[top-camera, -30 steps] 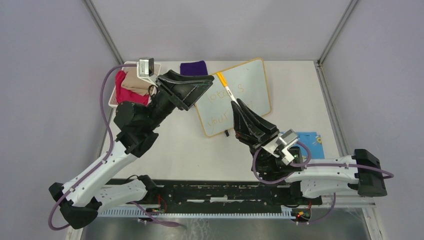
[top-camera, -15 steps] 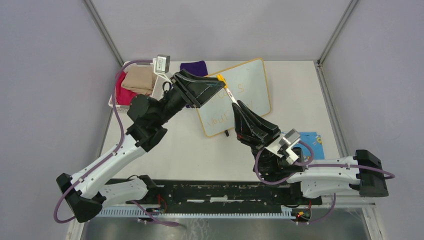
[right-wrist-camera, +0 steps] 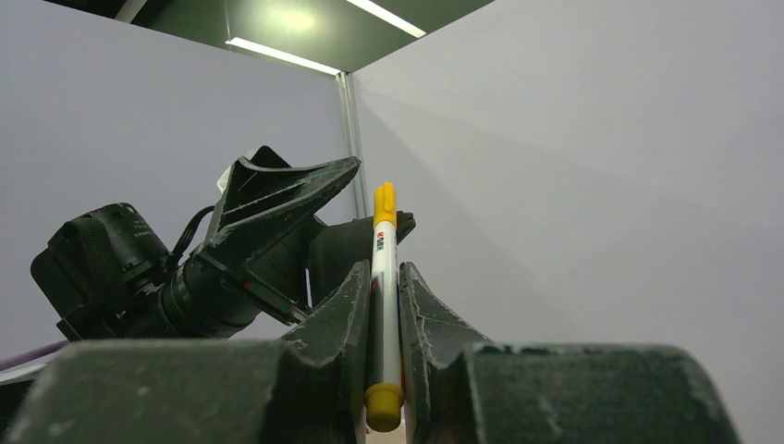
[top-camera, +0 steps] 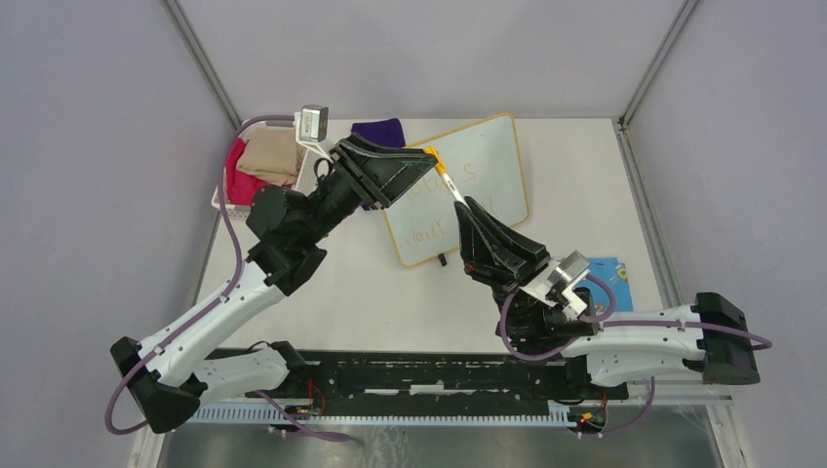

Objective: Write a sentence on the whiteboard
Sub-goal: Close the whiteboard marker at the center of the board.

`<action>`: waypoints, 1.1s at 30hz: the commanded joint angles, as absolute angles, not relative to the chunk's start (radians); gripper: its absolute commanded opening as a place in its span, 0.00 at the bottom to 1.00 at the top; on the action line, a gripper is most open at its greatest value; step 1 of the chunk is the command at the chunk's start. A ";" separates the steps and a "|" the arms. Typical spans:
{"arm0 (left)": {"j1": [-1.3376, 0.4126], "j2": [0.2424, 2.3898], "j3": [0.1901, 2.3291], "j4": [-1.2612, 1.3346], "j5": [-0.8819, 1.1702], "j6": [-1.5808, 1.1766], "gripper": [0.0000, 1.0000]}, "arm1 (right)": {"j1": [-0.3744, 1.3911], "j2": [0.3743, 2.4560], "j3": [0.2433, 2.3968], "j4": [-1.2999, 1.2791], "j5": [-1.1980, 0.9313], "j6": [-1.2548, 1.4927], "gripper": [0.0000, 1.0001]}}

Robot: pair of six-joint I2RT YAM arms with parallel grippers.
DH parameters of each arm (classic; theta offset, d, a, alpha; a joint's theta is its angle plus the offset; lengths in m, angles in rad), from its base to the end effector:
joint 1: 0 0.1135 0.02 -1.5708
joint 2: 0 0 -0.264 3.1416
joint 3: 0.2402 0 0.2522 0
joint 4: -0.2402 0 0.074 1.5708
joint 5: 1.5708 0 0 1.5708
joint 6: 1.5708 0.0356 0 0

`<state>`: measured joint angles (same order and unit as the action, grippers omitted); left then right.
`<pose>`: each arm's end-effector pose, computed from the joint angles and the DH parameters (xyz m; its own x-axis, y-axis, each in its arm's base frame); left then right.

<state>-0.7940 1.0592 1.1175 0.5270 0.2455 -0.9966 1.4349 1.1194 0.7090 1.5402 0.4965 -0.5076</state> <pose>0.1496 -0.1646 0.4778 -0.4897 -0.6636 -0.5655 0.7780 -0.0399 -0.6269 0.0437 0.1942 0.4036 0.5171 0.6272 -0.5824 -0.6777 0.7157 0.1690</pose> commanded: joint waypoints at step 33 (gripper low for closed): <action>-0.796 1.095 1.149 0.654 0.310 -1.073 0.52 | 1.435 1.085 0.707 1.578 0.449 -0.475 0.00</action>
